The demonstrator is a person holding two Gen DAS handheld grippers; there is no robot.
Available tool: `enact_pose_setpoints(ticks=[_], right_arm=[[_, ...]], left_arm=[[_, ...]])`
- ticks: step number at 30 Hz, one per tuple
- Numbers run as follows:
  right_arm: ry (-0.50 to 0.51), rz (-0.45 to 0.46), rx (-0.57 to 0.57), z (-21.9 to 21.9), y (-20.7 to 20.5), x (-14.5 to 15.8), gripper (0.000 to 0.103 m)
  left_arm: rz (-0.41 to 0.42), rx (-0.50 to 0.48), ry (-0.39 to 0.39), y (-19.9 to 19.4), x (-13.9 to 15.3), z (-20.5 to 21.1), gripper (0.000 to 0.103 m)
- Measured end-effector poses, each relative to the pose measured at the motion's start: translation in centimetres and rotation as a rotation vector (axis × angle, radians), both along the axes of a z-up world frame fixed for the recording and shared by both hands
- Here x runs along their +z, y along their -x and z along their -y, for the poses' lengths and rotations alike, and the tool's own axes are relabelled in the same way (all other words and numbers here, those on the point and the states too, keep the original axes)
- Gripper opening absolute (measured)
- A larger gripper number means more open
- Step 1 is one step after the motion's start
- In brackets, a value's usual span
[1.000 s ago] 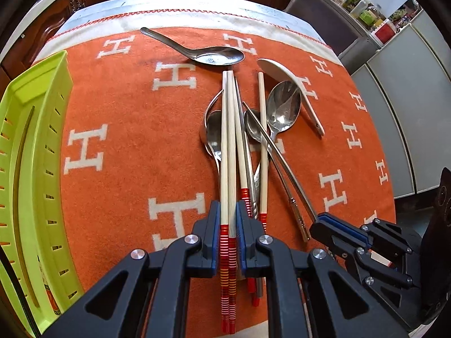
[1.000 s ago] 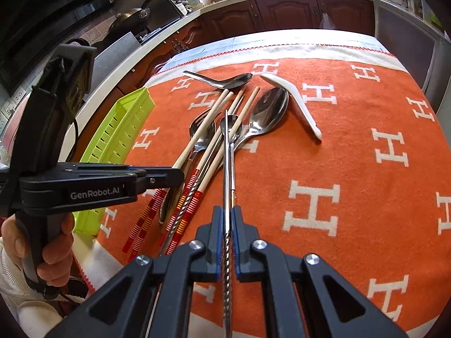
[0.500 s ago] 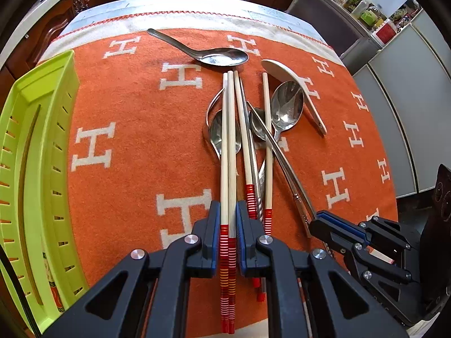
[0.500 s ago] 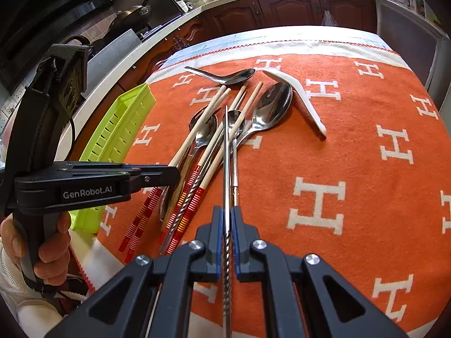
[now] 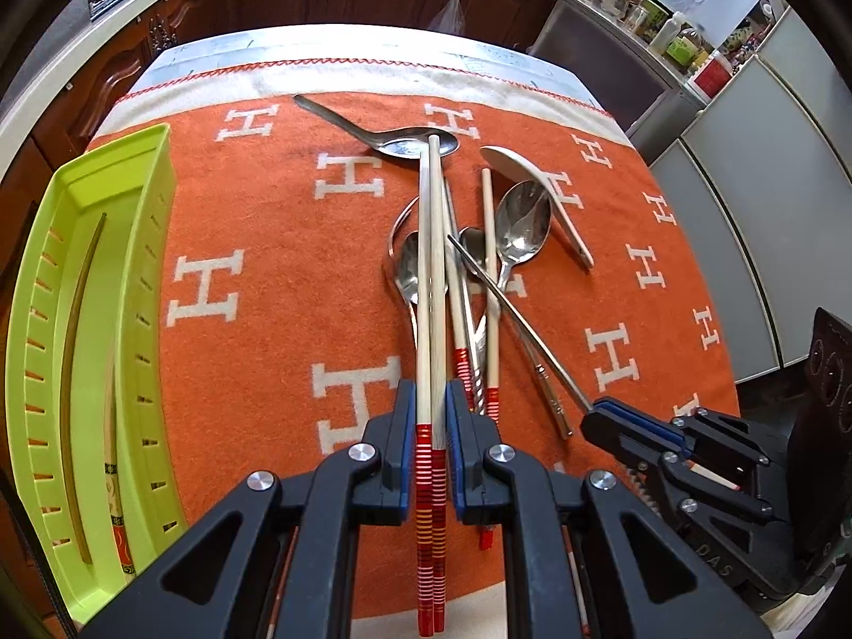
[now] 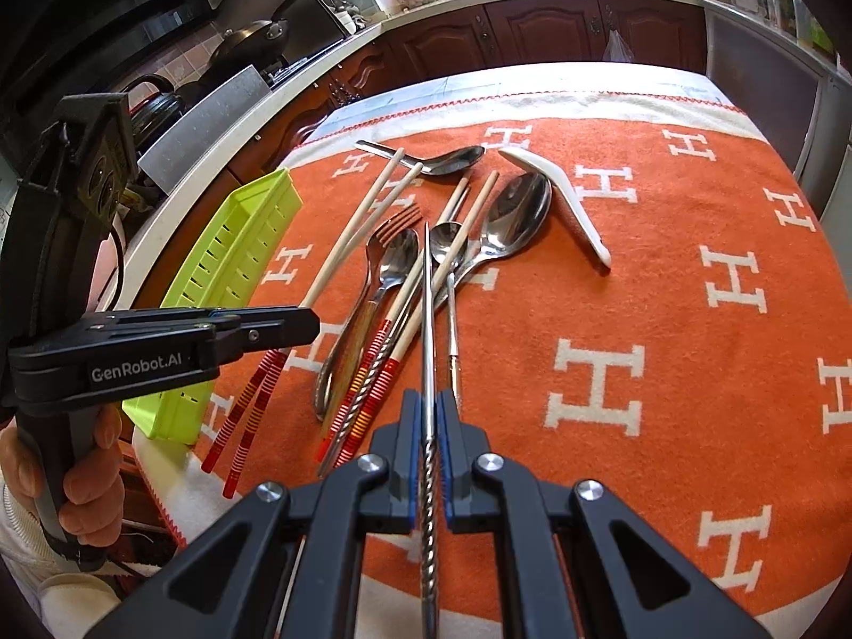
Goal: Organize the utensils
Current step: 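Carry the metal chopstick into the tray and open right tool while left tool carries red-striped chopsticks over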
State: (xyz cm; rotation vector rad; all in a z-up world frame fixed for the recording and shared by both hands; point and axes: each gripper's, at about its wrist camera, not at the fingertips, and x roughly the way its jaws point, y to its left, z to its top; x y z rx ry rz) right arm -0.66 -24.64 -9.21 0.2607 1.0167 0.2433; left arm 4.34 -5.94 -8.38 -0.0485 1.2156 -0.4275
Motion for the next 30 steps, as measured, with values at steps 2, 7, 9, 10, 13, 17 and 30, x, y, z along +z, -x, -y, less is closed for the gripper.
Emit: enact_pose_setpoints(ticks=[2, 7, 9, 10, 13, 17, 30], right_arm=[[0.004, 0.002, -0.003, -0.1, 0.2, 0.2, 0.006], [0.024, 0.018, -0.011, -0.5, 0.7, 1.0, 0.005], [0.037, 0.018, -0.015, -0.7, 0.7, 1.3, 0.005], [0.045, 0.02, -0.022, -0.8, 0.7, 1.4, 0.005], [0.033, 0.031, -0.036, -0.9, 0.8, 2.2, 0.005], [-0.013, 0.035, -0.025, -1.3, 0.4, 3.6, 0.005], [-0.193, -0.024, 0.078, -11.0, -6.4, 7.9, 0.005]], left_arm=[[0.001, 0.008, 0.007, 0.2, 0.1, -0.5, 0.008], [0.039, 0.018, 0.026, 1.1, 1.5, -1.6, 0.008], [0.052, 0.024, 0.036, 1.4, 2.2, -2.2, 0.008], [0.059, 0.027, 0.042, 1.6, 2.6, -2.5, 0.008], [0.087, 0.042, 0.05, 2.0, 3.9, -3.6, 0.008], [0.148, 0.08, 0.051, 2.7, 6.5, -6.1, 0.008], [0.228, 0.317, -0.12, 1.1, 6.9, -16.1, 0.008]])
